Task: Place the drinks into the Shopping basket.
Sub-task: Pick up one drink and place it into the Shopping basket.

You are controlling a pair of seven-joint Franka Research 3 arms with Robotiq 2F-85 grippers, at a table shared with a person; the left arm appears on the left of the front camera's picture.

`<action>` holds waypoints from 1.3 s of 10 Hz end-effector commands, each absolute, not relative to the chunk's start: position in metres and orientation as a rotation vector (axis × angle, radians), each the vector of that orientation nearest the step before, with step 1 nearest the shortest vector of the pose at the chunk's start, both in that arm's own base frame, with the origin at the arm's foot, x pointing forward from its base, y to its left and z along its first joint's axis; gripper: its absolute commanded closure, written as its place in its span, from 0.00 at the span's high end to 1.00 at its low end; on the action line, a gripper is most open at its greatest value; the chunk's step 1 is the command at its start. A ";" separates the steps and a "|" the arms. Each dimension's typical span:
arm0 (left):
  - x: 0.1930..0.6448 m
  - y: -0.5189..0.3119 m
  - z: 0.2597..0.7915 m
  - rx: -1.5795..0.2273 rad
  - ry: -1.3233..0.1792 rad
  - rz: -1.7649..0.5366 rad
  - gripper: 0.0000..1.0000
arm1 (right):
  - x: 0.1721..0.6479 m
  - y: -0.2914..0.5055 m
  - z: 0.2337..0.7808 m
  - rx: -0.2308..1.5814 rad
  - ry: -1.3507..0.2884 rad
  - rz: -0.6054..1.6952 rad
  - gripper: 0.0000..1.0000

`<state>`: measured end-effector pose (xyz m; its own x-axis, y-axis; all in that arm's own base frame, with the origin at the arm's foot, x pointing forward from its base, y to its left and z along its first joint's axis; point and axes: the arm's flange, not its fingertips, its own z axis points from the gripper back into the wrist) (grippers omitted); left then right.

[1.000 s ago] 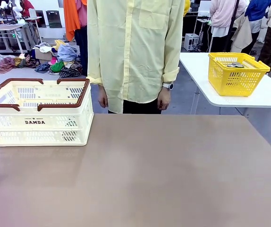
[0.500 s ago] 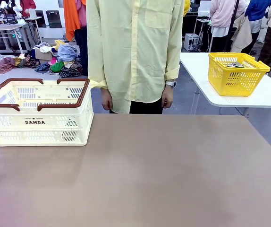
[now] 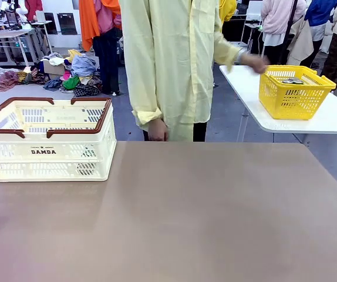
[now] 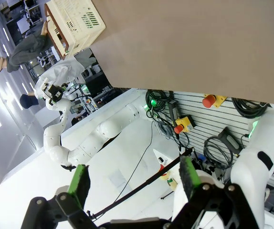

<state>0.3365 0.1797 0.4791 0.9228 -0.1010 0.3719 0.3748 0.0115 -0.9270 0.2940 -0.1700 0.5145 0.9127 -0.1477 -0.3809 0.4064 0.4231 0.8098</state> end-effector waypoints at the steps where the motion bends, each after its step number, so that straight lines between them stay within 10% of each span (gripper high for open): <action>1: 0.336 0.183 0.481 -1.521 -0.214 -0.364 1.00 | 0.291 -0.173 0.514 1.068 0.267 -0.329 1.00; 13: 0.336 0.183 0.481 -1.521 -0.214 -0.364 1.00 | 0.291 -0.173 0.514 1.068 0.267 -0.329 1.00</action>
<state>0.3366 0.1797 0.4791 0.9229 -0.1007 0.3716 0.3746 0.0120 -0.9271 0.2940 -0.1700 0.5145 0.9127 -0.1476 -0.3809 0.4064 0.4231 0.8098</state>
